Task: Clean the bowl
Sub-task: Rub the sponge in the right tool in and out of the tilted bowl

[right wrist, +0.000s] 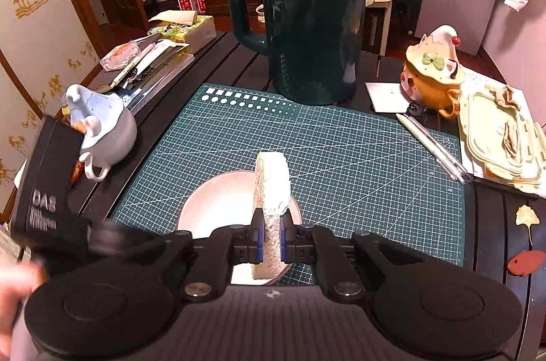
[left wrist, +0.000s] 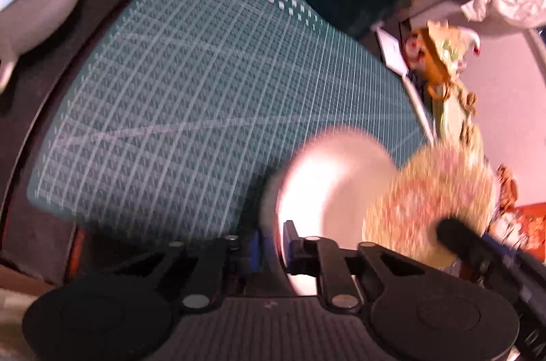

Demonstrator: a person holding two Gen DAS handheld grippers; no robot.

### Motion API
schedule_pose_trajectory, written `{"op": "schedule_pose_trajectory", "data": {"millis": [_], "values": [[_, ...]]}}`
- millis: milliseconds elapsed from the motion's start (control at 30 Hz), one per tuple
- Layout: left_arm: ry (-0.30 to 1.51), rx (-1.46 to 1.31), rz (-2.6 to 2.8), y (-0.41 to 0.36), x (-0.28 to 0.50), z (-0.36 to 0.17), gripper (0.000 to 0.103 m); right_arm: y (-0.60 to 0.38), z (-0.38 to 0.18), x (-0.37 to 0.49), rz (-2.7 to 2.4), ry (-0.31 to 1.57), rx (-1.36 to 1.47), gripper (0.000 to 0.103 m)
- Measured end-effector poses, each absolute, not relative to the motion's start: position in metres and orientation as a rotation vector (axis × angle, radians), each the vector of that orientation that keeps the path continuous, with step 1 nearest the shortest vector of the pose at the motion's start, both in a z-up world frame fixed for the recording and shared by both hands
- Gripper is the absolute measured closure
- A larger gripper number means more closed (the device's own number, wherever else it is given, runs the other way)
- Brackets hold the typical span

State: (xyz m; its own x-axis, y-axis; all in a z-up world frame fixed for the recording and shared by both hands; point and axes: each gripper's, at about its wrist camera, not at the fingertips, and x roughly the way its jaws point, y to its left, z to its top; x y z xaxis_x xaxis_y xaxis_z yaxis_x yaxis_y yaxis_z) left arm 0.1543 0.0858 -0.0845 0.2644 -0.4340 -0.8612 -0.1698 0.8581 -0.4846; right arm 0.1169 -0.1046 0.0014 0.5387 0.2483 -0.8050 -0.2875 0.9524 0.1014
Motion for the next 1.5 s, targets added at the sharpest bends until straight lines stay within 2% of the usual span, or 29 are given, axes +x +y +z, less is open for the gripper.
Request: {"op": "schedule_pose_trajectory", "data": {"millis": [400, 567, 700, 833, 1000, 1267, 1500], "values": [[1.311, -0.438, -0.244, 0.076, 0.16, -0.077, 0.091, -0.098, -0.015, 0.122, 0.324, 1.016, -0.051, 0.096], [1.321, -0.41, -0.244, 0.072, 0.157, -0.074, 0.077, -0.095, -0.02, 0.12, 0.343, 1.046, -0.019, 0.096], [1.357, -0.367, -0.234, 0.063, 0.149, -0.079, 0.08, -0.092, -0.03, 0.123, 0.354, 1.096, 0.019, 0.096], [1.369, -0.375, -0.233, 0.058, 0.145, -0.084, 0.09, -0.083, -0.041, 0.123, 0.334, 1.117, -0.057, 0.096], [1.36, -0.371, -0.23, 0.054, 0.144, -0.084, 0.09, -0.071, -0.045, 0.123, 0.273, 1.096, -0.231, 0.096], [1.363, -0.424, -0.242, 0.057, 0.148, -0.09, 0.089, -0.051, -0.045, 0.123, 0.228, 0.953, -0.465, 0.096], [1.376, -0.49, -0.252, 0.065, 0.15, -0.094, 0.089, -0.057, -0.026, 0.122, 0.234, 0.924, -0.456, 0.096]]}}
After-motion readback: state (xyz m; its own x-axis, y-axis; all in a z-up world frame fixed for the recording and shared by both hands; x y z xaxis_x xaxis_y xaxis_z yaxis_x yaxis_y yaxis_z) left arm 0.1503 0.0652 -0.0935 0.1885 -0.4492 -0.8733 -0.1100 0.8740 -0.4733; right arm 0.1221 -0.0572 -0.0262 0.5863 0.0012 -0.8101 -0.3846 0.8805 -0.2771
